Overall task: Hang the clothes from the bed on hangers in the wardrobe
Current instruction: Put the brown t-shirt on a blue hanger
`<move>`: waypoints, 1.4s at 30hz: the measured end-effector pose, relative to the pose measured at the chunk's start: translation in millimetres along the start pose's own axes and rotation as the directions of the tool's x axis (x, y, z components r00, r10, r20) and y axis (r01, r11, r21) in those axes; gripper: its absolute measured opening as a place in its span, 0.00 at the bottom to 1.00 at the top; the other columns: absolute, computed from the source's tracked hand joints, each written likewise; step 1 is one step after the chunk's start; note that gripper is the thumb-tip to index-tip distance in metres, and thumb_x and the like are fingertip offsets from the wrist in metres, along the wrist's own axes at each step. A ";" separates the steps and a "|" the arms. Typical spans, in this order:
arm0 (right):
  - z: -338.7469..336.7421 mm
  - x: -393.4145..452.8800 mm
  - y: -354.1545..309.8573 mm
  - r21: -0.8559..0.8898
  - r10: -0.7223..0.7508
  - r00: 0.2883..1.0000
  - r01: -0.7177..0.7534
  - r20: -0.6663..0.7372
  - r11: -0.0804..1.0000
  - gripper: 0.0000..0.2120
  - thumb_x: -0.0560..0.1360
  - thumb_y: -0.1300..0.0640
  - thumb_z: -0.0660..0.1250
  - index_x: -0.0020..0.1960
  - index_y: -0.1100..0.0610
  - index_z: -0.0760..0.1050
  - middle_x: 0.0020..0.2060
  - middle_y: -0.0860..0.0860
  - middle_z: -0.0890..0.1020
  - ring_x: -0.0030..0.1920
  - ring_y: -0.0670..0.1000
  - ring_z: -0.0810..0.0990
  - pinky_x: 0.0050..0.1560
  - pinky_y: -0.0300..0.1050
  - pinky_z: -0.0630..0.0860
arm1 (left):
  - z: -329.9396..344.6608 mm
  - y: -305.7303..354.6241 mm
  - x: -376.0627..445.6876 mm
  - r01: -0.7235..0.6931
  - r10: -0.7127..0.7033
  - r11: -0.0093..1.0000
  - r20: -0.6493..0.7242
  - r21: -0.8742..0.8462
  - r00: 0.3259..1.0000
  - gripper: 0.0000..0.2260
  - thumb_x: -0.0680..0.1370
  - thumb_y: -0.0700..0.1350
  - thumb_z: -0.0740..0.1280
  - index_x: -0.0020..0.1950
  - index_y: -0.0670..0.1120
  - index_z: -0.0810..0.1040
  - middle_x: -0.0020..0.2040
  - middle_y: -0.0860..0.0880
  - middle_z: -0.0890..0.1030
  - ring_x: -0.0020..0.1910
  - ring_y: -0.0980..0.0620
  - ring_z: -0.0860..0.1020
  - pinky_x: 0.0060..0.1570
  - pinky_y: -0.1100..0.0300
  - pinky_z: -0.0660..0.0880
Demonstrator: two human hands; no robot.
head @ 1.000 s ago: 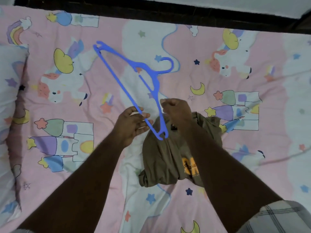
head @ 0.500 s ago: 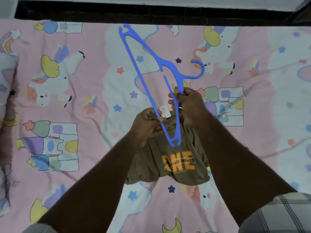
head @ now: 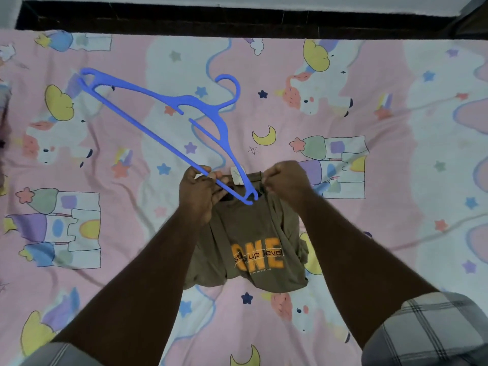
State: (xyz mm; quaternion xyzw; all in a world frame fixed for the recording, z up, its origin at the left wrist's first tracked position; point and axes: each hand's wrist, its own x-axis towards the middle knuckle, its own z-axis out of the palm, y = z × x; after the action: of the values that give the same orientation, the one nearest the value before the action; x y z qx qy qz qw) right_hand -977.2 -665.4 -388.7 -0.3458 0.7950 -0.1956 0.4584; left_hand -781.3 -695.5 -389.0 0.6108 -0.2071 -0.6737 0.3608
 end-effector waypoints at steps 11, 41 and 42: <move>39.0 6.2 34.9 -0.378 -0.030 1.000 0.024 -0.009 0.925 0.09 0.74 0.62 0.66 0.53 0.60 0.80 0.48 0.54 0.83 0.51 0.55 0.81 0.55 0.51 0.79 | 7.0 -21.2 23.9 0.043 -0.049 0.998 -0.137 -0.050 0.989 0.07 0.82 0.34 0.64 0.59 0.42 0.72 0.54 0.40 0.82 0.51 0.43 0.85 0.52 0.48 0.83; 12.6 -19.3 9.7 -0.136 -0.196 0.948 0.166 -0.250 0.977 0.09 0.75 0.63 0.64 0.51 0.56 0.80 0.44 0.49 0.84 0.47 0.51 0.81 0.47 0.42 0.74 | 36.1 -29.7 2.9 0.378 -0.400 0.874 0.013 0.305 0.916 0.12 0.80 0.33 0.65 0.63 0.35 0.76 0.51 0.41 0.81 0.43 0.50 0.81 0.34 0.63 0.81; 10.8 -16.5 12.9 -0.158 -0.194 0.951 0.159 -0.242 0.975 0.09 0.75 0.63 0.64 0.52 0.56 0.81 0.46 0.51 0.85 0.49 0.52 0.81 0.47 0.41 0.74 | 26.0 -28.6 8.1 0.340 -0.356 0.871 -0.023 0.355 0.934 0.12 0.79 0.32 0.66 0.63 0.36 0.76 0.52 0.41 0.80 0.42 0.50 0.81 0.35 0.63 0.81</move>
State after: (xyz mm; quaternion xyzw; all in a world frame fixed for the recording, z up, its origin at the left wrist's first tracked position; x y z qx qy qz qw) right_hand -967.0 -644.4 -392.4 -0.4178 0.8249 -0.2241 0.3078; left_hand -813.2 -687.0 -410.7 0.6780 -0.2191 -0.6925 0.1134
